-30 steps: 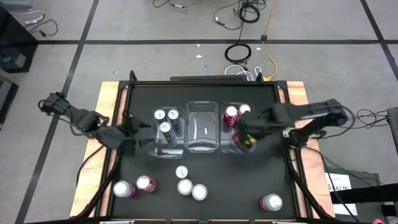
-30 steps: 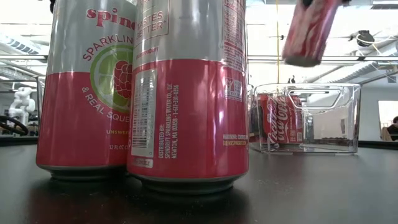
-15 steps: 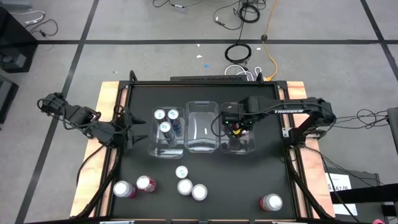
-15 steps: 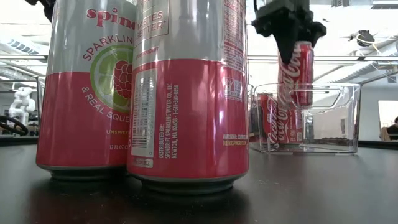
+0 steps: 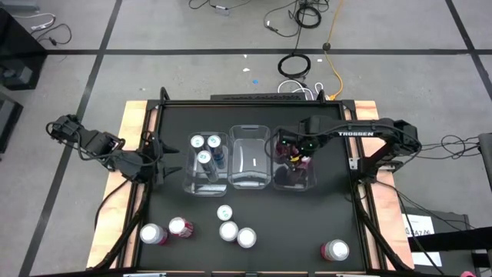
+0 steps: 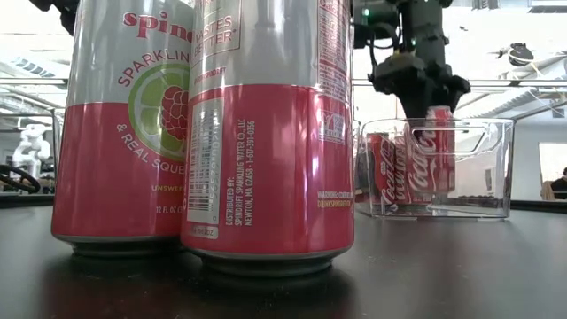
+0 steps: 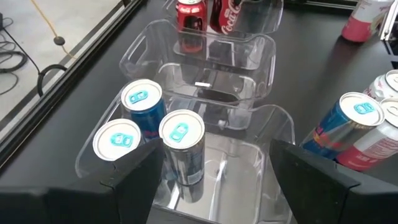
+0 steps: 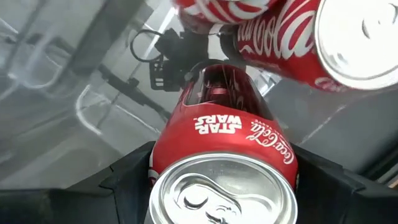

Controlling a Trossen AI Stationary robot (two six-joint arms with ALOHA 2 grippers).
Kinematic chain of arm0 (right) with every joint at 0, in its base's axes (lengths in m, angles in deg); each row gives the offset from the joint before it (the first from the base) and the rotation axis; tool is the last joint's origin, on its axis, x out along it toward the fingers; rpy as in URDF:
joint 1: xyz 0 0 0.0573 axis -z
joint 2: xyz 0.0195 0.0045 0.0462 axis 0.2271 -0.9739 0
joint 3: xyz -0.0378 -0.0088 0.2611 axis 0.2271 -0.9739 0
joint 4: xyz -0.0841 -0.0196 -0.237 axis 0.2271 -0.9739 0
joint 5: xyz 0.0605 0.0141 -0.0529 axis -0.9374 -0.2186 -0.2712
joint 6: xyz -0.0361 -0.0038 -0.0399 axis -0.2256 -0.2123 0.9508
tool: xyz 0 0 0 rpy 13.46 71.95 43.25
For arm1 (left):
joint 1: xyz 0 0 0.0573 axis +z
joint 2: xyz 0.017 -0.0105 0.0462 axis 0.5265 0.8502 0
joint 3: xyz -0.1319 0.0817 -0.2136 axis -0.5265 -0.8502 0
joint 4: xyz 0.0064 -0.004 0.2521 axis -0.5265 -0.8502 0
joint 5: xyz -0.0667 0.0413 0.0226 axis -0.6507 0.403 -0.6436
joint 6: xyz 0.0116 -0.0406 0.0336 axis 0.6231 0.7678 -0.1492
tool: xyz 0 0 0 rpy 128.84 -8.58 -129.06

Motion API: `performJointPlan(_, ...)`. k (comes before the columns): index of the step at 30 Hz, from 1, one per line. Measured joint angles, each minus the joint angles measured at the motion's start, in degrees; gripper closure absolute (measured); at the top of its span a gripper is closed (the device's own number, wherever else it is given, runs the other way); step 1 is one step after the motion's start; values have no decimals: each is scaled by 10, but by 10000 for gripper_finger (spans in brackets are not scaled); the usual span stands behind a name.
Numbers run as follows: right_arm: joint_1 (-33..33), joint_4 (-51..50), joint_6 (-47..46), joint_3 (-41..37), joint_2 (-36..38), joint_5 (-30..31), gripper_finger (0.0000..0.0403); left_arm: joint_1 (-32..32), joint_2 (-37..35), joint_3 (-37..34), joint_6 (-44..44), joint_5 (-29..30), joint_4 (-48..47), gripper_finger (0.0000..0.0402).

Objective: Sort soda cans
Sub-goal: Put the bottom right red soda can into the right transparent bin

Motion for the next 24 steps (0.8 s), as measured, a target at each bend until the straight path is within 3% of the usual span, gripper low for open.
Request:
performJointPlan(7,24,30,32,-34,0,10,107,0,0,0,15,0,1,97)
performJointPlan(17,32,43,57,-38,0,21,53,0,0,0,16,0,2,97)
performJointPlan(24,32,41,50,-37,1,16,48,0,0,0,16,0,2,97)
